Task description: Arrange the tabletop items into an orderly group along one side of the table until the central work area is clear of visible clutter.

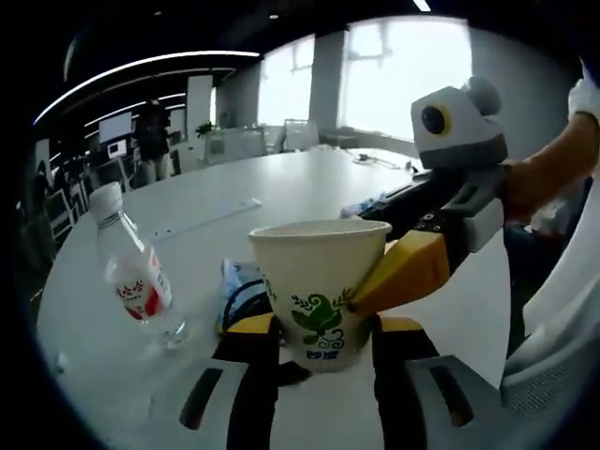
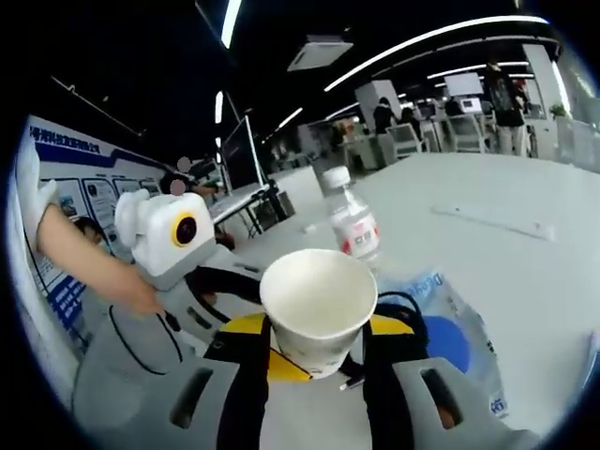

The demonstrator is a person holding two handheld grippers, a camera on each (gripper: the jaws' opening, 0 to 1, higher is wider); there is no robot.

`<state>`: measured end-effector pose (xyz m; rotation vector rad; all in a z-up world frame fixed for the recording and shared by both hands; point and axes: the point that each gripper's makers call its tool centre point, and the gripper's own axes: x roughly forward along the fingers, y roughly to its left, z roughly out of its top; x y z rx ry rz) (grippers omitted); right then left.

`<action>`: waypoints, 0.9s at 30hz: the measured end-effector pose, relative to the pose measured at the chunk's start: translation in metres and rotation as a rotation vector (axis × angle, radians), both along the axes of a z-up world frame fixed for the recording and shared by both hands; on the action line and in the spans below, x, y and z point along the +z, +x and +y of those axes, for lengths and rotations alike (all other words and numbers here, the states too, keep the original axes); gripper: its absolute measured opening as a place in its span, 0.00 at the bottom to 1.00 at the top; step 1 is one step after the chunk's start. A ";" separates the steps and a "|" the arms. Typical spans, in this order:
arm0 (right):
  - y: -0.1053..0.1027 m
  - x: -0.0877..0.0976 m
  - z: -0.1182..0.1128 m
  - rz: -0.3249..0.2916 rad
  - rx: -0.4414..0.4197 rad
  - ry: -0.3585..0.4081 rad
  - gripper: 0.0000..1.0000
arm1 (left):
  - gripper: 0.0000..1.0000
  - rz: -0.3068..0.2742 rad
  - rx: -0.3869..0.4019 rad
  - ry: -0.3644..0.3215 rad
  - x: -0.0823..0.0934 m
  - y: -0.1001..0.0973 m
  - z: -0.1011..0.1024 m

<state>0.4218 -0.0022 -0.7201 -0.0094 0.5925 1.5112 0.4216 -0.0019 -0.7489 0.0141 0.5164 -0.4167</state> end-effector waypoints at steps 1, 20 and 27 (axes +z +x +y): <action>-0.002 0.000 -0.001 -0.005 0.007 -0.001 0.35 | 0.35 -0.001 -0.006 0.000 0.000 -0.002 -0.001; -0.043 -0.003 -0.021 -0.123 0.175 0.030 0.34 | 0.33 -0.003 -0.175 -0.011 -0.009 -0.044 -0.030; -0.052 -0.008 -0.032 -0.129 0.197 0.037 0.33 | 0.32 -0.005 -0.246 0.033 -0.014 -0.054 -0.039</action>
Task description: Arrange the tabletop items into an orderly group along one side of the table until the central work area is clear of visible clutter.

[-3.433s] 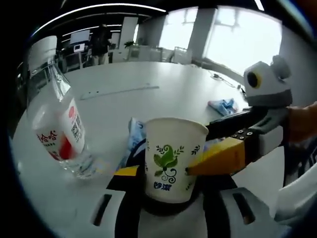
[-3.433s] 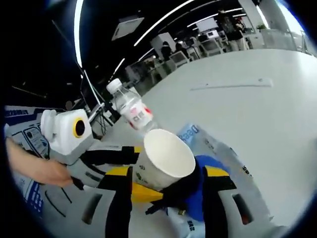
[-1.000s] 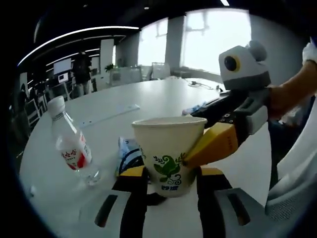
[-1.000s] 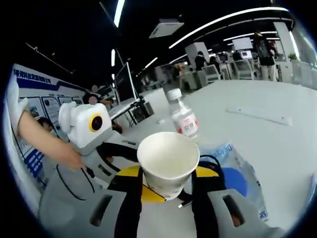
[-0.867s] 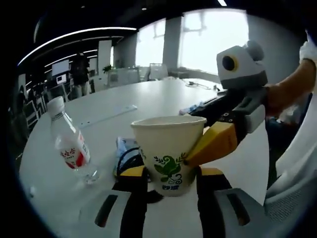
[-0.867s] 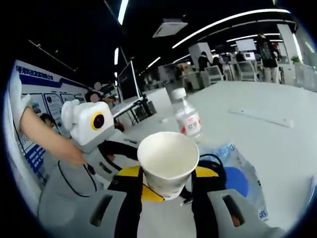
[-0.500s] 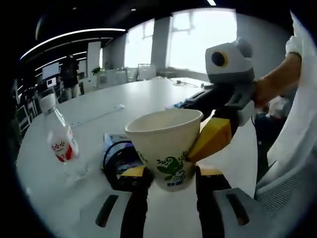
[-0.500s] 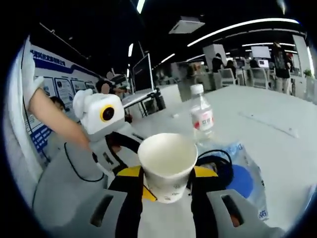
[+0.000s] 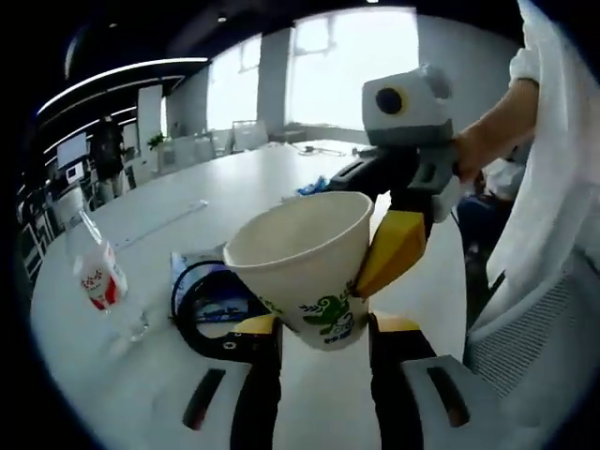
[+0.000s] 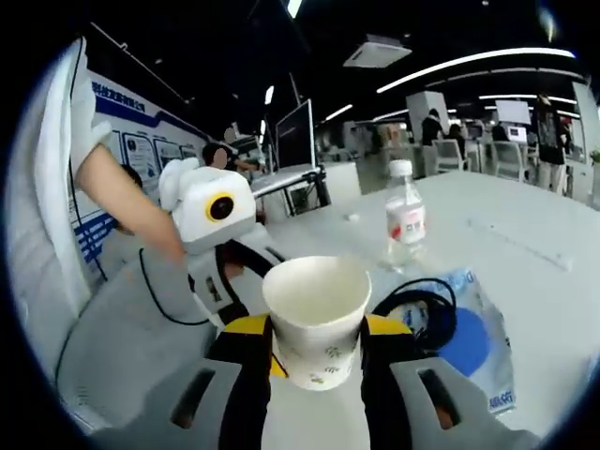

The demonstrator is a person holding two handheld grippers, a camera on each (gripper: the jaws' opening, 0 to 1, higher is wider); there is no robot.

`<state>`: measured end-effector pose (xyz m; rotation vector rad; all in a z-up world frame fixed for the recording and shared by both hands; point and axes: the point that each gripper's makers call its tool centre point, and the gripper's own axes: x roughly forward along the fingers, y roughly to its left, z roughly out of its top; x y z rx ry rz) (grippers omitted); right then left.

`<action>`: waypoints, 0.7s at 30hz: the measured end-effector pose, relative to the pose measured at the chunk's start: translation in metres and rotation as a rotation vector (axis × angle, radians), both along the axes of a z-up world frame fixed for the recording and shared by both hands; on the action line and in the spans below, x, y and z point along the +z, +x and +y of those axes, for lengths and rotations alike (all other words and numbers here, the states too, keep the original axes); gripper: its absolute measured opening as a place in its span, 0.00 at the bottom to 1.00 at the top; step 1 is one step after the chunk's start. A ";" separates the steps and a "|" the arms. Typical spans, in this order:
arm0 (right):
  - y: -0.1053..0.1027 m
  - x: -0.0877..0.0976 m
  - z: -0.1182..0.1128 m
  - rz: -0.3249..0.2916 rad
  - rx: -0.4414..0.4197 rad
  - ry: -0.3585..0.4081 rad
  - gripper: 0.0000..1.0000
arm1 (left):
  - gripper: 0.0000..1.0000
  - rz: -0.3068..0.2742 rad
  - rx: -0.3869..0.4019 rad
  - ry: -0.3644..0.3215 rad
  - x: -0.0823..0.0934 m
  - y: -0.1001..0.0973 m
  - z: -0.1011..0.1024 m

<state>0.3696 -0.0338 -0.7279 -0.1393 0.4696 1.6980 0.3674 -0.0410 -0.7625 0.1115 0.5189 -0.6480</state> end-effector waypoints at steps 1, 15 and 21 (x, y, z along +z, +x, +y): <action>-0.001 -0.001 -0.002 -0.002 0.004 0.001 0.33 | 0.32 0.000 -0.006 0.003 -0.001 -0.001 -0.001; -0.017 -0.015 -0.024 -0.045 0.067 0.001 0.33 | 0.29 -0.011 -0.149 0.117 -0.016 -0.019 -0.020; -0.024 -0.023 -0.029 -0.073 0.096 -0.006 0.33 | 0.28 -0.005 -0.185 0.163 -0.024 -0.025 -0.025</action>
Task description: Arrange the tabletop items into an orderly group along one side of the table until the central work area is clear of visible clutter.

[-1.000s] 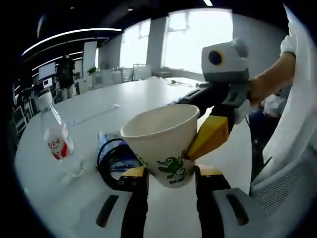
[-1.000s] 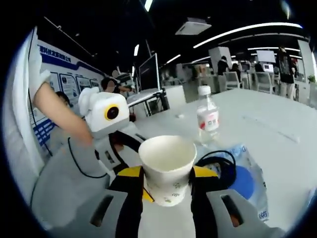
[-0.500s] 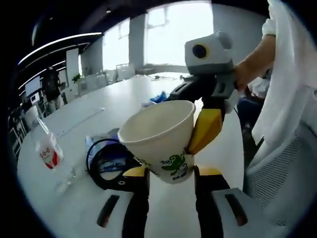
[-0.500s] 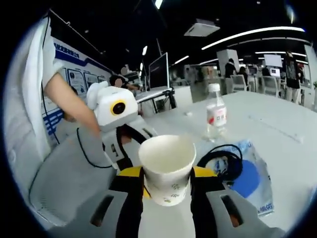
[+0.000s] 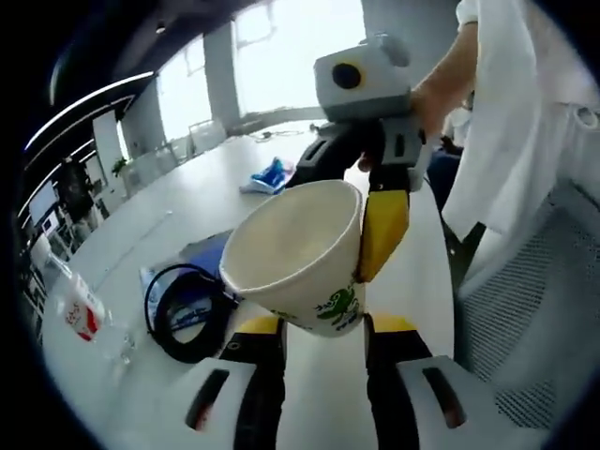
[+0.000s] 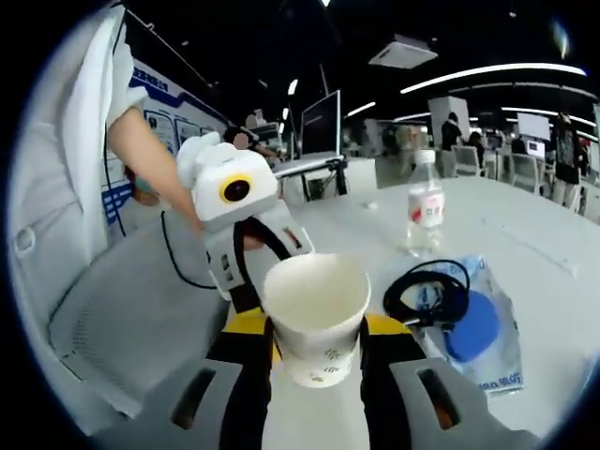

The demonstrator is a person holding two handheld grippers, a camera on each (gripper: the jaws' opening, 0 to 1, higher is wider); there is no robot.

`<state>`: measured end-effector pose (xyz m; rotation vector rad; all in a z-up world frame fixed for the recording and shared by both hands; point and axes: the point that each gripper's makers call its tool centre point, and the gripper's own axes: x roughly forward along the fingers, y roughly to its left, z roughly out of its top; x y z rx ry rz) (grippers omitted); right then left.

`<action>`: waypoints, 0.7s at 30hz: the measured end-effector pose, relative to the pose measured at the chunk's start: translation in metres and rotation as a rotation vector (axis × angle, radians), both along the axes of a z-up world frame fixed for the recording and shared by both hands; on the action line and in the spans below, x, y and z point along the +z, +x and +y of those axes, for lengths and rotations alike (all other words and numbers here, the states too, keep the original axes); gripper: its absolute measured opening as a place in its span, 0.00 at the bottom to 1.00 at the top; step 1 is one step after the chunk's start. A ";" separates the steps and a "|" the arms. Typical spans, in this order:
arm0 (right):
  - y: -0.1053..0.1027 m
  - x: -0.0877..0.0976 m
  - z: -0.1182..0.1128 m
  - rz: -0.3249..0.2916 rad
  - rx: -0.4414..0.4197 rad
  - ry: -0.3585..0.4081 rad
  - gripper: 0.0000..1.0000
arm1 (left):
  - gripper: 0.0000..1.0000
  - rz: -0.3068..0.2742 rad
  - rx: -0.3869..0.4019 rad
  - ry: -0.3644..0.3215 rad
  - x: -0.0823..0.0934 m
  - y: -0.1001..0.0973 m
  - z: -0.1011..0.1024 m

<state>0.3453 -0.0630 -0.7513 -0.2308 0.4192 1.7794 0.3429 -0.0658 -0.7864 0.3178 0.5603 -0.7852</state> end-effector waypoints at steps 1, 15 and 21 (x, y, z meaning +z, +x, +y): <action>-0.001 -0.002 -0.001 -0.002 0.002 -0.003 0.33 | 0.28 0.001 -0.006 0.014 -0.003 -0.001 0.000; -0.006 -0.019 -0.014 -0.033 0.024 -0.030 0.33 | 0.27 0.012 -0.039 0.074 -0.018 -0.006 -0.008; -0.008 -0.022 -0.014 -0.063 0.032 -0.035 0.33 | 0.26 0.010 -0.040 0.090 -0.020 -0.007 -0.007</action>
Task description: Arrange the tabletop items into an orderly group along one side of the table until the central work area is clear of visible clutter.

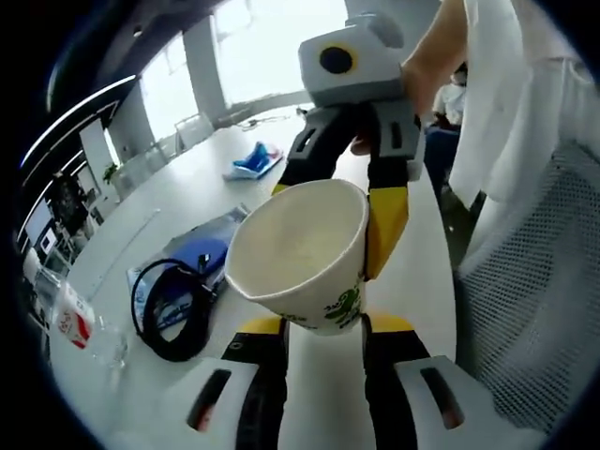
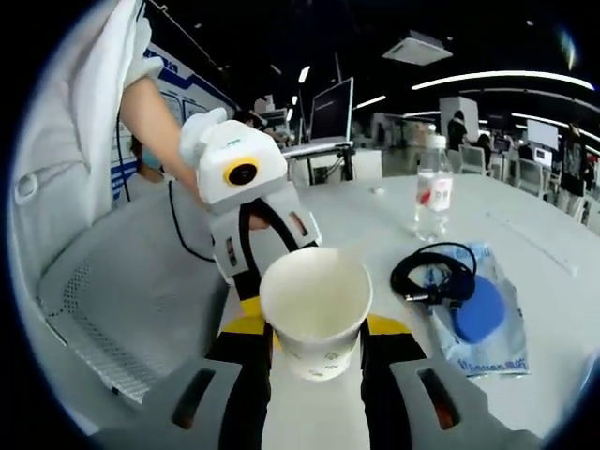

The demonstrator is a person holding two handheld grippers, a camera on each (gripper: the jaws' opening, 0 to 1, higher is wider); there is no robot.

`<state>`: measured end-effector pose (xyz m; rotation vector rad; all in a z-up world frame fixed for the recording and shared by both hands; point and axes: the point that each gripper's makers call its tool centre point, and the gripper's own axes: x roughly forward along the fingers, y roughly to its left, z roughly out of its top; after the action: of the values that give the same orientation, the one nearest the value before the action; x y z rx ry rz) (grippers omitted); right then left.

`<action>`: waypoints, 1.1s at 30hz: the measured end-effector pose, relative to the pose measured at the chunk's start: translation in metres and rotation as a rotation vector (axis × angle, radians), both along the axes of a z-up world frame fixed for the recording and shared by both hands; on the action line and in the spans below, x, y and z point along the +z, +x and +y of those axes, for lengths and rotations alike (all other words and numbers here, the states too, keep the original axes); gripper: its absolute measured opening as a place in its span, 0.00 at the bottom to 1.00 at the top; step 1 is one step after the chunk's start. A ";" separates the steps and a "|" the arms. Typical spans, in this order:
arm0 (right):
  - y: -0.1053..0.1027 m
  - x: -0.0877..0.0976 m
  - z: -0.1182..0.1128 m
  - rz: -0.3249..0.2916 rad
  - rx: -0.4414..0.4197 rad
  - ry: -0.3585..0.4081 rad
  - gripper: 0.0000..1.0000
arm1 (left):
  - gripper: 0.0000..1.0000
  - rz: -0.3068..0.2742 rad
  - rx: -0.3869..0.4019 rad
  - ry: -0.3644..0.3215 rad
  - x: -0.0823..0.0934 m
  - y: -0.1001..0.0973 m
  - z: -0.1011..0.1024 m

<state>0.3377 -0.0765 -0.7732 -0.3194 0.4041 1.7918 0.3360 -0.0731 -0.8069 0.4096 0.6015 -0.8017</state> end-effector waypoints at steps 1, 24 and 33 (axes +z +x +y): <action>0.000 -0.001 0.000 -0.003 0.002 -0.001 0.33 | 0.26 0.001 0.000 0.001 -0.001 0.000 0.000; -0.010 -0.017 -0.002 -0.051 0.040 -0.058 0.33 | 0.25 0.047 0.019 0.037 -0.016 -0.010 0.001; -0.012 -0.016 0.001 -0.044 0.038 -0.063 0.34 | 0.30 0.074 0.031 0.035 -0.020 -0.013 -0.001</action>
<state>0.3260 -0.0752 -0.7894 -0.4123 0.4270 1.8082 0.3230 -0.0741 -0.8269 0.4028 0.6897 -0.7805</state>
